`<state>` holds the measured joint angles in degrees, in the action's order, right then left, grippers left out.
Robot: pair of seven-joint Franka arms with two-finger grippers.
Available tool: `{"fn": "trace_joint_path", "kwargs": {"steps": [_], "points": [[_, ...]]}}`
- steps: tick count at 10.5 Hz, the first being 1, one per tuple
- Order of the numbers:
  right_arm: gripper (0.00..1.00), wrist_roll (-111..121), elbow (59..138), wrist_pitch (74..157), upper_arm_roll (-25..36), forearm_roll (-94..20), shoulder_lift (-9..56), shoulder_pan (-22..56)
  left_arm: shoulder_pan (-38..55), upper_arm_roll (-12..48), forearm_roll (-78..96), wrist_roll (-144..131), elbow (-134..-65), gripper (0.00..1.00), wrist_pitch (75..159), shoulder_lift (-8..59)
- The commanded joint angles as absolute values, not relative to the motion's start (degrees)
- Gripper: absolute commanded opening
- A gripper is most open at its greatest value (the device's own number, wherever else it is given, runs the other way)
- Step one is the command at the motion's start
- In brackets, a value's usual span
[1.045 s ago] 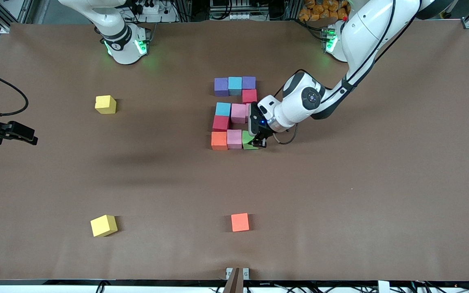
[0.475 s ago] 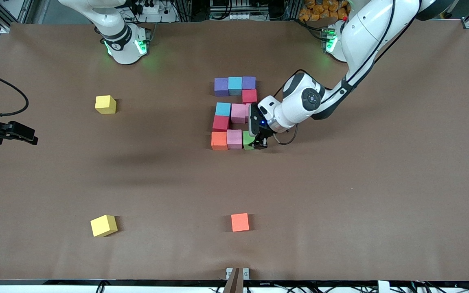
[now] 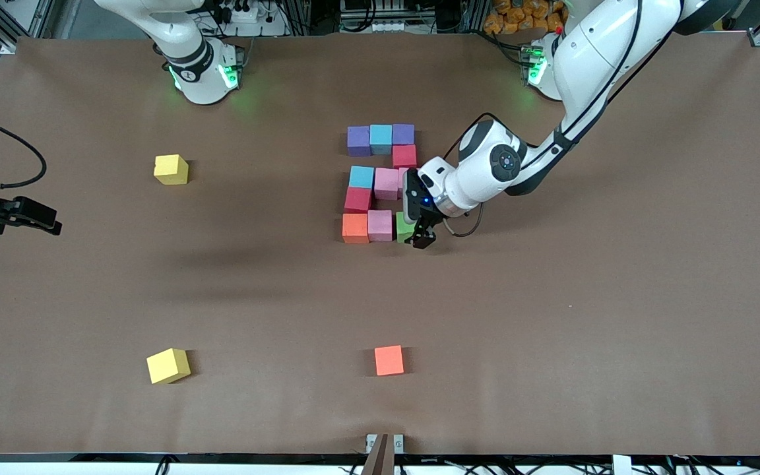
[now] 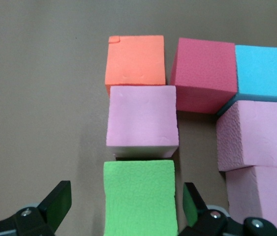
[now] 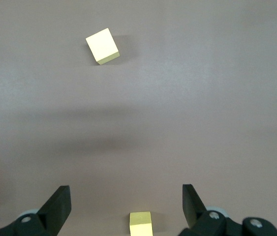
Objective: Form number 2 with 11 blocks
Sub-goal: 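Push the green cube against the pink cube with the left gripper, then open the left gripper and lift it off the green cube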
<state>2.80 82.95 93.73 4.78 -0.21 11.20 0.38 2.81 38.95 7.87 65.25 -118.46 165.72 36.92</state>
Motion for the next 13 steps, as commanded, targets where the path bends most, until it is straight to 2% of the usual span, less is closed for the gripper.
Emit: {"fn": "trace_joint_path", "kwargs": {"steps": [1, 3, 5, 6, 9, 11, 13], "points": [[1.0, 2.0, 82.9, 93.6, 3.9, 0.5, 11.2, -0.7, 1.3, 40.3, 9.5, 66.2, -118.9, 1.0, 165.3, 35.2], [1.0, 2.0, 82.9, 93.6, 3.9, 0.5, 11.2, -0.7, -0.9, 42.6, 9.5, 66.0, -118.7, 1.0, 165.0, 33.8], [1.0, 2.0, 82.9, 93.6, 3.9, 0.5, 11.2, -0.7, -8.6, 48.3, 9.5, 62.7, -117.5, 1.0, 162.5, 32.4], [1.0, 2.0, 82.9, 93.6, 3.9, 0.5, 11.2, -0.7, -11.4, 49.5, 9.4, 61.4, -114.5, 1.0, 156.9, 31.0], [1.0, 1.7, 82.9, 92.6, 3.8, 0.4, 10.7, -1.1, -14.5, 47.6, 6.5, 56.4, -100.2, 1.0, 132.7, 26.9], [1.0, -0.2, 82.7, 90.6, 3.1, 0.2, 9.9, -1.8, -16.3, 45.2, 4.2, 54.6, -93.3, 1.0, 123.6, 26.7], [1.0, -2.3, 82.7, 88.3, 0.2, 0.1, 8.0, -3.8, -17.1, 44.0, 0.6, 48.7, -89.6, 1.0, 118.9, 26.1]]}}
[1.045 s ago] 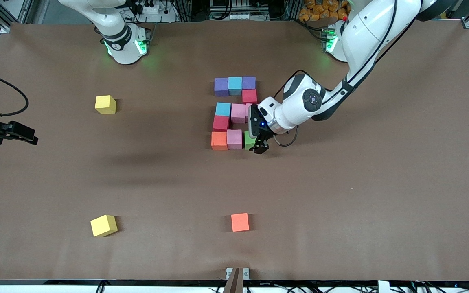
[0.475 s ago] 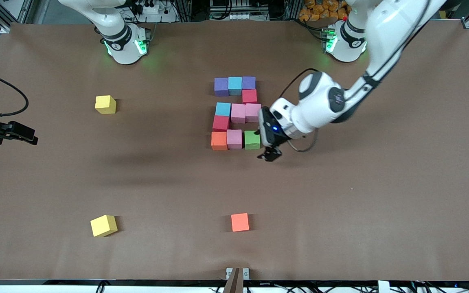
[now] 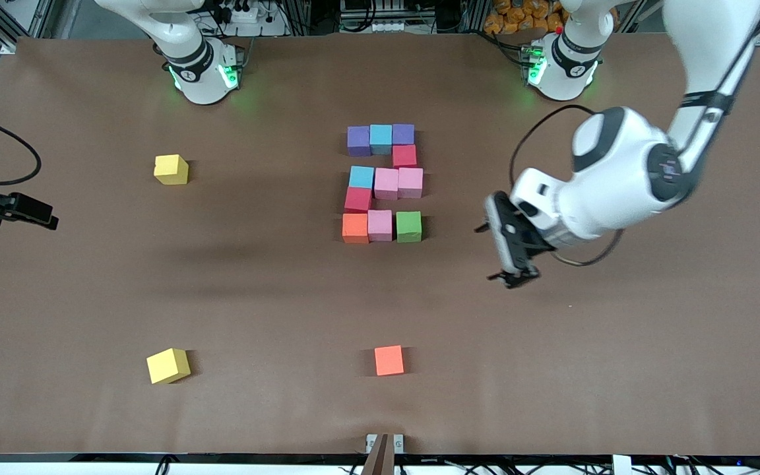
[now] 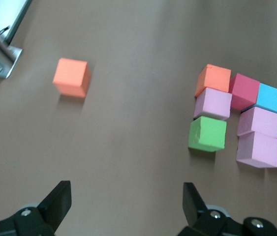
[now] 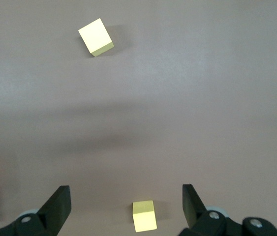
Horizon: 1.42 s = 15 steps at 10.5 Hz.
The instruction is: Form number 2 with 11 blocks
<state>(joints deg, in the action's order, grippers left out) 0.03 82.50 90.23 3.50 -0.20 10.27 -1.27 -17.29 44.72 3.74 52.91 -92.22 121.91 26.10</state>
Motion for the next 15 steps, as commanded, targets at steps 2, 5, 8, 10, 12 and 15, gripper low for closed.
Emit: {"fn": "trace_joint_path", "kwargs": {"steps": [2, 5, 8, 10, 12, 15], "points": [[1.0, -4.0, 82.7, 86.2, -0.6, 0.1, 6.1, -3.8, -18.5, 43.3, -0.6, 40.7, -88.0, 1.0, 115.2, 25.0], [1.0, -6.0, 84.6, 84.5, -1.9, 0.0, 2.4, -3.8, -21.8, 42.9, -0.8, 30.0, -86.1, 1.0, 111.1, 24.7], [1.0, -6.2, 87.9, 85.2, -2.1, -0.1, -1.0, -3.9, -25.7, 42.9, -1.0, 27.8, -84.9, 1.0, 105.5, 24.3], [1.0, -6.2, 91.5, 86.6, -2.8, -0.1, -4.1, -3.9, -25.4, 40.6, -4.5, 27.0, -83.6, 1.0, 102.1, 20.2], [1.0, -6.1, 94.2, 88.4, -2.8, -0.1, -5.6, -3.6, -24.5, 36.0, -6.9, 27.2, -83.2, 1.0, 96.8, 17.9], [1.0, -6.1, 94.2, 88.2, -2.7, -0.1, -5.6, -3.3, -6.8, 16.8, -6.8, 26.7, -83.9, 1.0, 94.0, 9.0]]}}
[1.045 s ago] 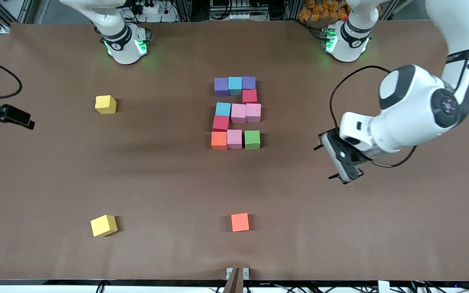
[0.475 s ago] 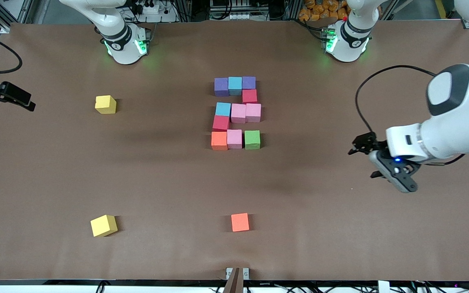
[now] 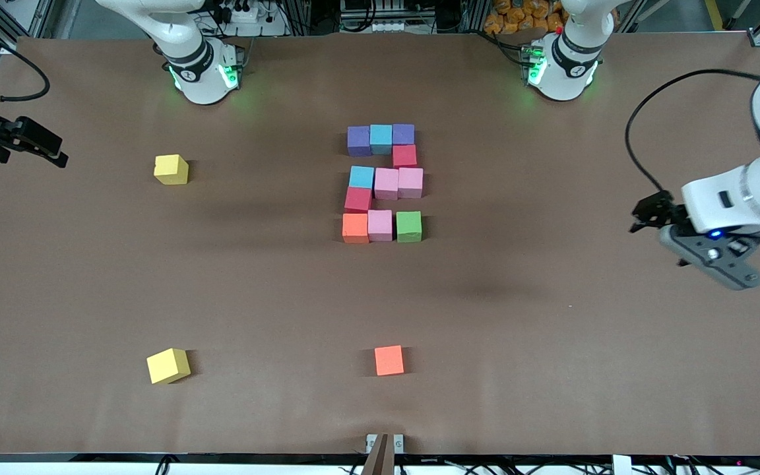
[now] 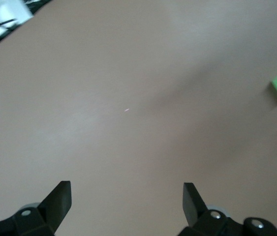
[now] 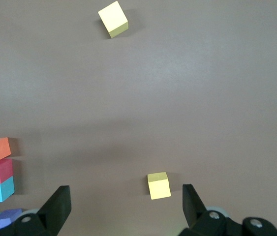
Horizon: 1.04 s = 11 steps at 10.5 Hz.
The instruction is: Form number 2 with 11 blocks
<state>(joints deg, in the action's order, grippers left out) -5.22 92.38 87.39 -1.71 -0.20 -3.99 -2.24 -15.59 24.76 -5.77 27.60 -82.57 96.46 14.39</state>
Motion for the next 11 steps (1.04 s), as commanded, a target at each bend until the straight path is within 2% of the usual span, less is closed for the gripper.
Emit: {"fn": "trace_joint_path", "kwargs": {"steps": [1, 3, 4, 7, 11], "points": [[1.0, -6.1, 94.1, 88.2, -2.4, 0.0, -5.7, -2.3, -2.1, 10.9, -6.7, 26.7, -84.2, 1.0, 90.8, 7.1], [1.0, -6.1, 94.1, 88.2, -0.8, 0.0, -5.7, -0.5, 5.9, -3.7, 2.6, 27.2, -86.6, 1.0, 88.7, 3.2], [1.0, -6.1, 94.1, 88.2, 0.3, 0.0, -5.7, 0.4, 7.8, -7.3, 5.2, 26.5, -88.8, 1.0, 88.6, 0.6], [1.0, -6.1, 94.2, 88.2, 0.4, 0.0, -5.6, 0.4, 12.4, -9.7, 5.4, 14.4, -95.0, 1.0, 87.5, -6.3], [1.0, -6.1, 94.2, 88.0, 0.4, 0.0, -5.6, 0.3, 9.9, -7.5, 3.8, 14.6, -99.8, 1.0, 86.8, -11.2]]}}
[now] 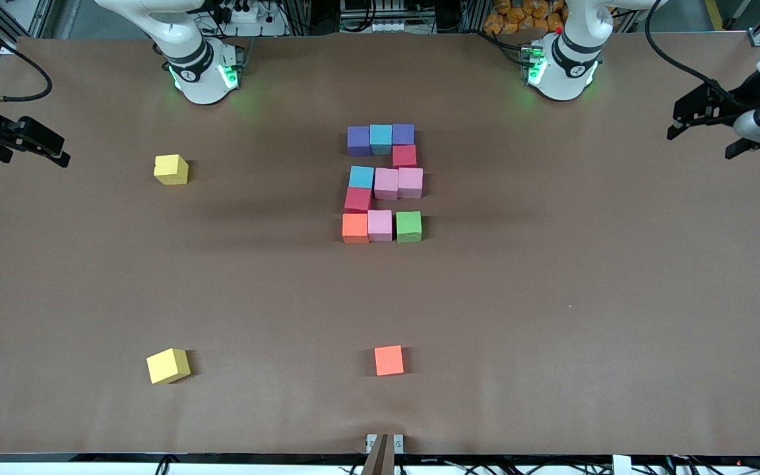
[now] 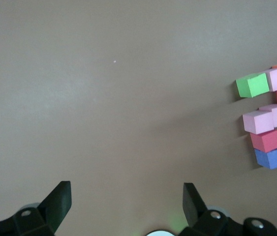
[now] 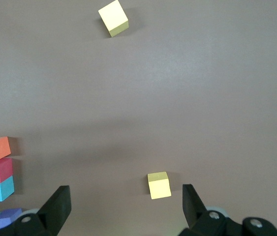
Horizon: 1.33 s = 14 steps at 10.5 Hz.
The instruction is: Form number 2 with 11 blocks
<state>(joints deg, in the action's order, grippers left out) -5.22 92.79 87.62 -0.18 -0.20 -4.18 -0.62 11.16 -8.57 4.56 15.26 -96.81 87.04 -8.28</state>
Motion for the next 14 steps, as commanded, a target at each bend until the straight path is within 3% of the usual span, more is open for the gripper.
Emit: {"fn": "trace_joint_path", "kwargs": {"steps": [1, 4, 14], "points": [[1.0, -6.1, 94.2, 88.1, 0.5, 0.0, -5.6, 0.2, 9.7, -7.3, 0.3, 14.7, -99.5, 1.0, 86.3, -11.0], [1.0, -6.1, 94.2, 88.0, 0.4, 0.0, -5.6, 0.3, 5.3, -4.2, -2.2, 14.6, -95.8, 1.0, 84.8, -10.1], [1.0, -6.1, 94.2, 88.1, 0.4, 0.1, -5.5, 0.2, 8.4, -2.9, 0.2, -8.3, -93.3, 1.0, 80.7, -9.4]]}}
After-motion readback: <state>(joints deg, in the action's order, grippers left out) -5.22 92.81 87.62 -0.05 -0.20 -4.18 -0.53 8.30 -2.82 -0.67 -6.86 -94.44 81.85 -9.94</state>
